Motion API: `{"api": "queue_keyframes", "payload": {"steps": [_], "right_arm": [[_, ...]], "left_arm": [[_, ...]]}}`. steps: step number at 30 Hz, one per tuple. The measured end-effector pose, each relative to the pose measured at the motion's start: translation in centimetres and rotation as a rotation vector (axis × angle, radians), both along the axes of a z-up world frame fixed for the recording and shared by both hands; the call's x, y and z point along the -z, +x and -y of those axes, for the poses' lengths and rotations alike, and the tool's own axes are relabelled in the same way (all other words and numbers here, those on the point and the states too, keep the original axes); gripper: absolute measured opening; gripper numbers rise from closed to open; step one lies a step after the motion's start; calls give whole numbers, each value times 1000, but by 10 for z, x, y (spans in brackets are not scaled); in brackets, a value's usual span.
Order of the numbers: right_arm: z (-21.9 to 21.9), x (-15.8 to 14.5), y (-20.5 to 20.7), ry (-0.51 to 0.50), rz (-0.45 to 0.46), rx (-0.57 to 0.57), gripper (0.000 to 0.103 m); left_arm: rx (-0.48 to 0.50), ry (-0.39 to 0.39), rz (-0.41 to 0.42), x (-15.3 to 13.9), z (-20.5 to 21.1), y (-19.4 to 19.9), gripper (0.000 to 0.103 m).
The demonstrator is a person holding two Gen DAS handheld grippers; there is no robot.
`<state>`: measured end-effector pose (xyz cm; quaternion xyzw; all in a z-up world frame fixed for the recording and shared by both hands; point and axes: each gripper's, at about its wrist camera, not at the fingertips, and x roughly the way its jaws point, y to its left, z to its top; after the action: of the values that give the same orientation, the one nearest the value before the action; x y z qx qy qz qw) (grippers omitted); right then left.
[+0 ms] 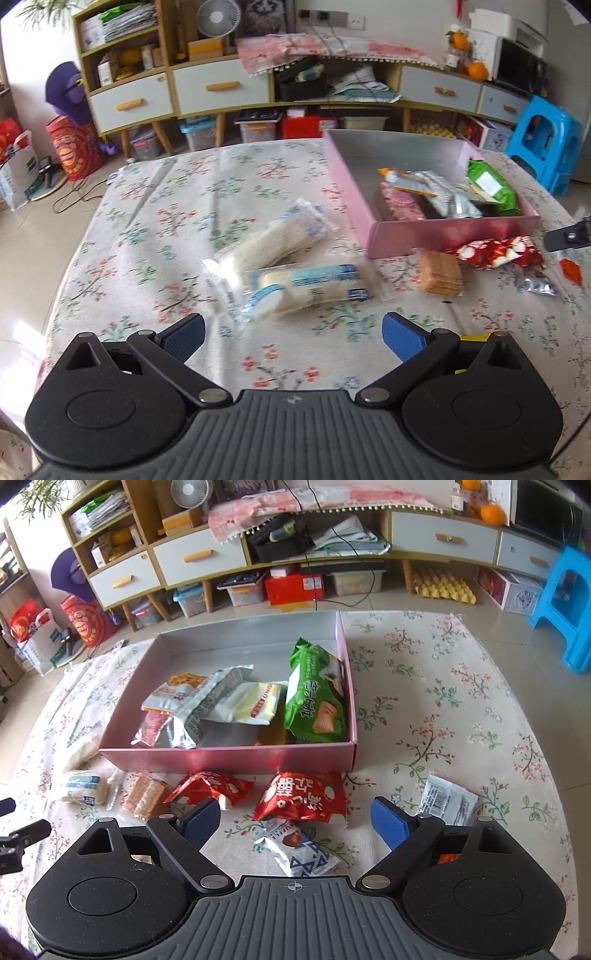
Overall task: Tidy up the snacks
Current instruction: 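Move both tools back toward the red chip bags beside the box, then grasp a red chip bag with left tool while right tool grasps the other red bag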
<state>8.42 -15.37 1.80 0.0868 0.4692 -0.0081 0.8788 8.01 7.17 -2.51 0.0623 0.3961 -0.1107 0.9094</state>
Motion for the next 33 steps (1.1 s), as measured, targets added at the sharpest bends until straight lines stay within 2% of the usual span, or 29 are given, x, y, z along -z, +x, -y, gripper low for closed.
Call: {"api": "queue_keyframes", "payload": {"steps": [9,15,17,20,21,26,33], "right_arm": [[10,18,11,60,-2,1,90],[22,26,22,129,-9,25,86],[25,28,25,145,-19,32,79],[28,33,29,174,-38,32,60],[29,34,31,182,-45,32,58],[33,40,35,195,-56,35,56],[35,39,36,202,-60,26,54]], "left_arm": [[160,-32,34,4,50,1,99],[251,-41,51,9,82,7,89],[273,-47,50,11,91,9,83],[306,-48,52,12,102,12,76],[319,-47,54,13,106,13,74],[378,-39,49,17,124,14,61],[416,7,26,25,146,19,56]]}}
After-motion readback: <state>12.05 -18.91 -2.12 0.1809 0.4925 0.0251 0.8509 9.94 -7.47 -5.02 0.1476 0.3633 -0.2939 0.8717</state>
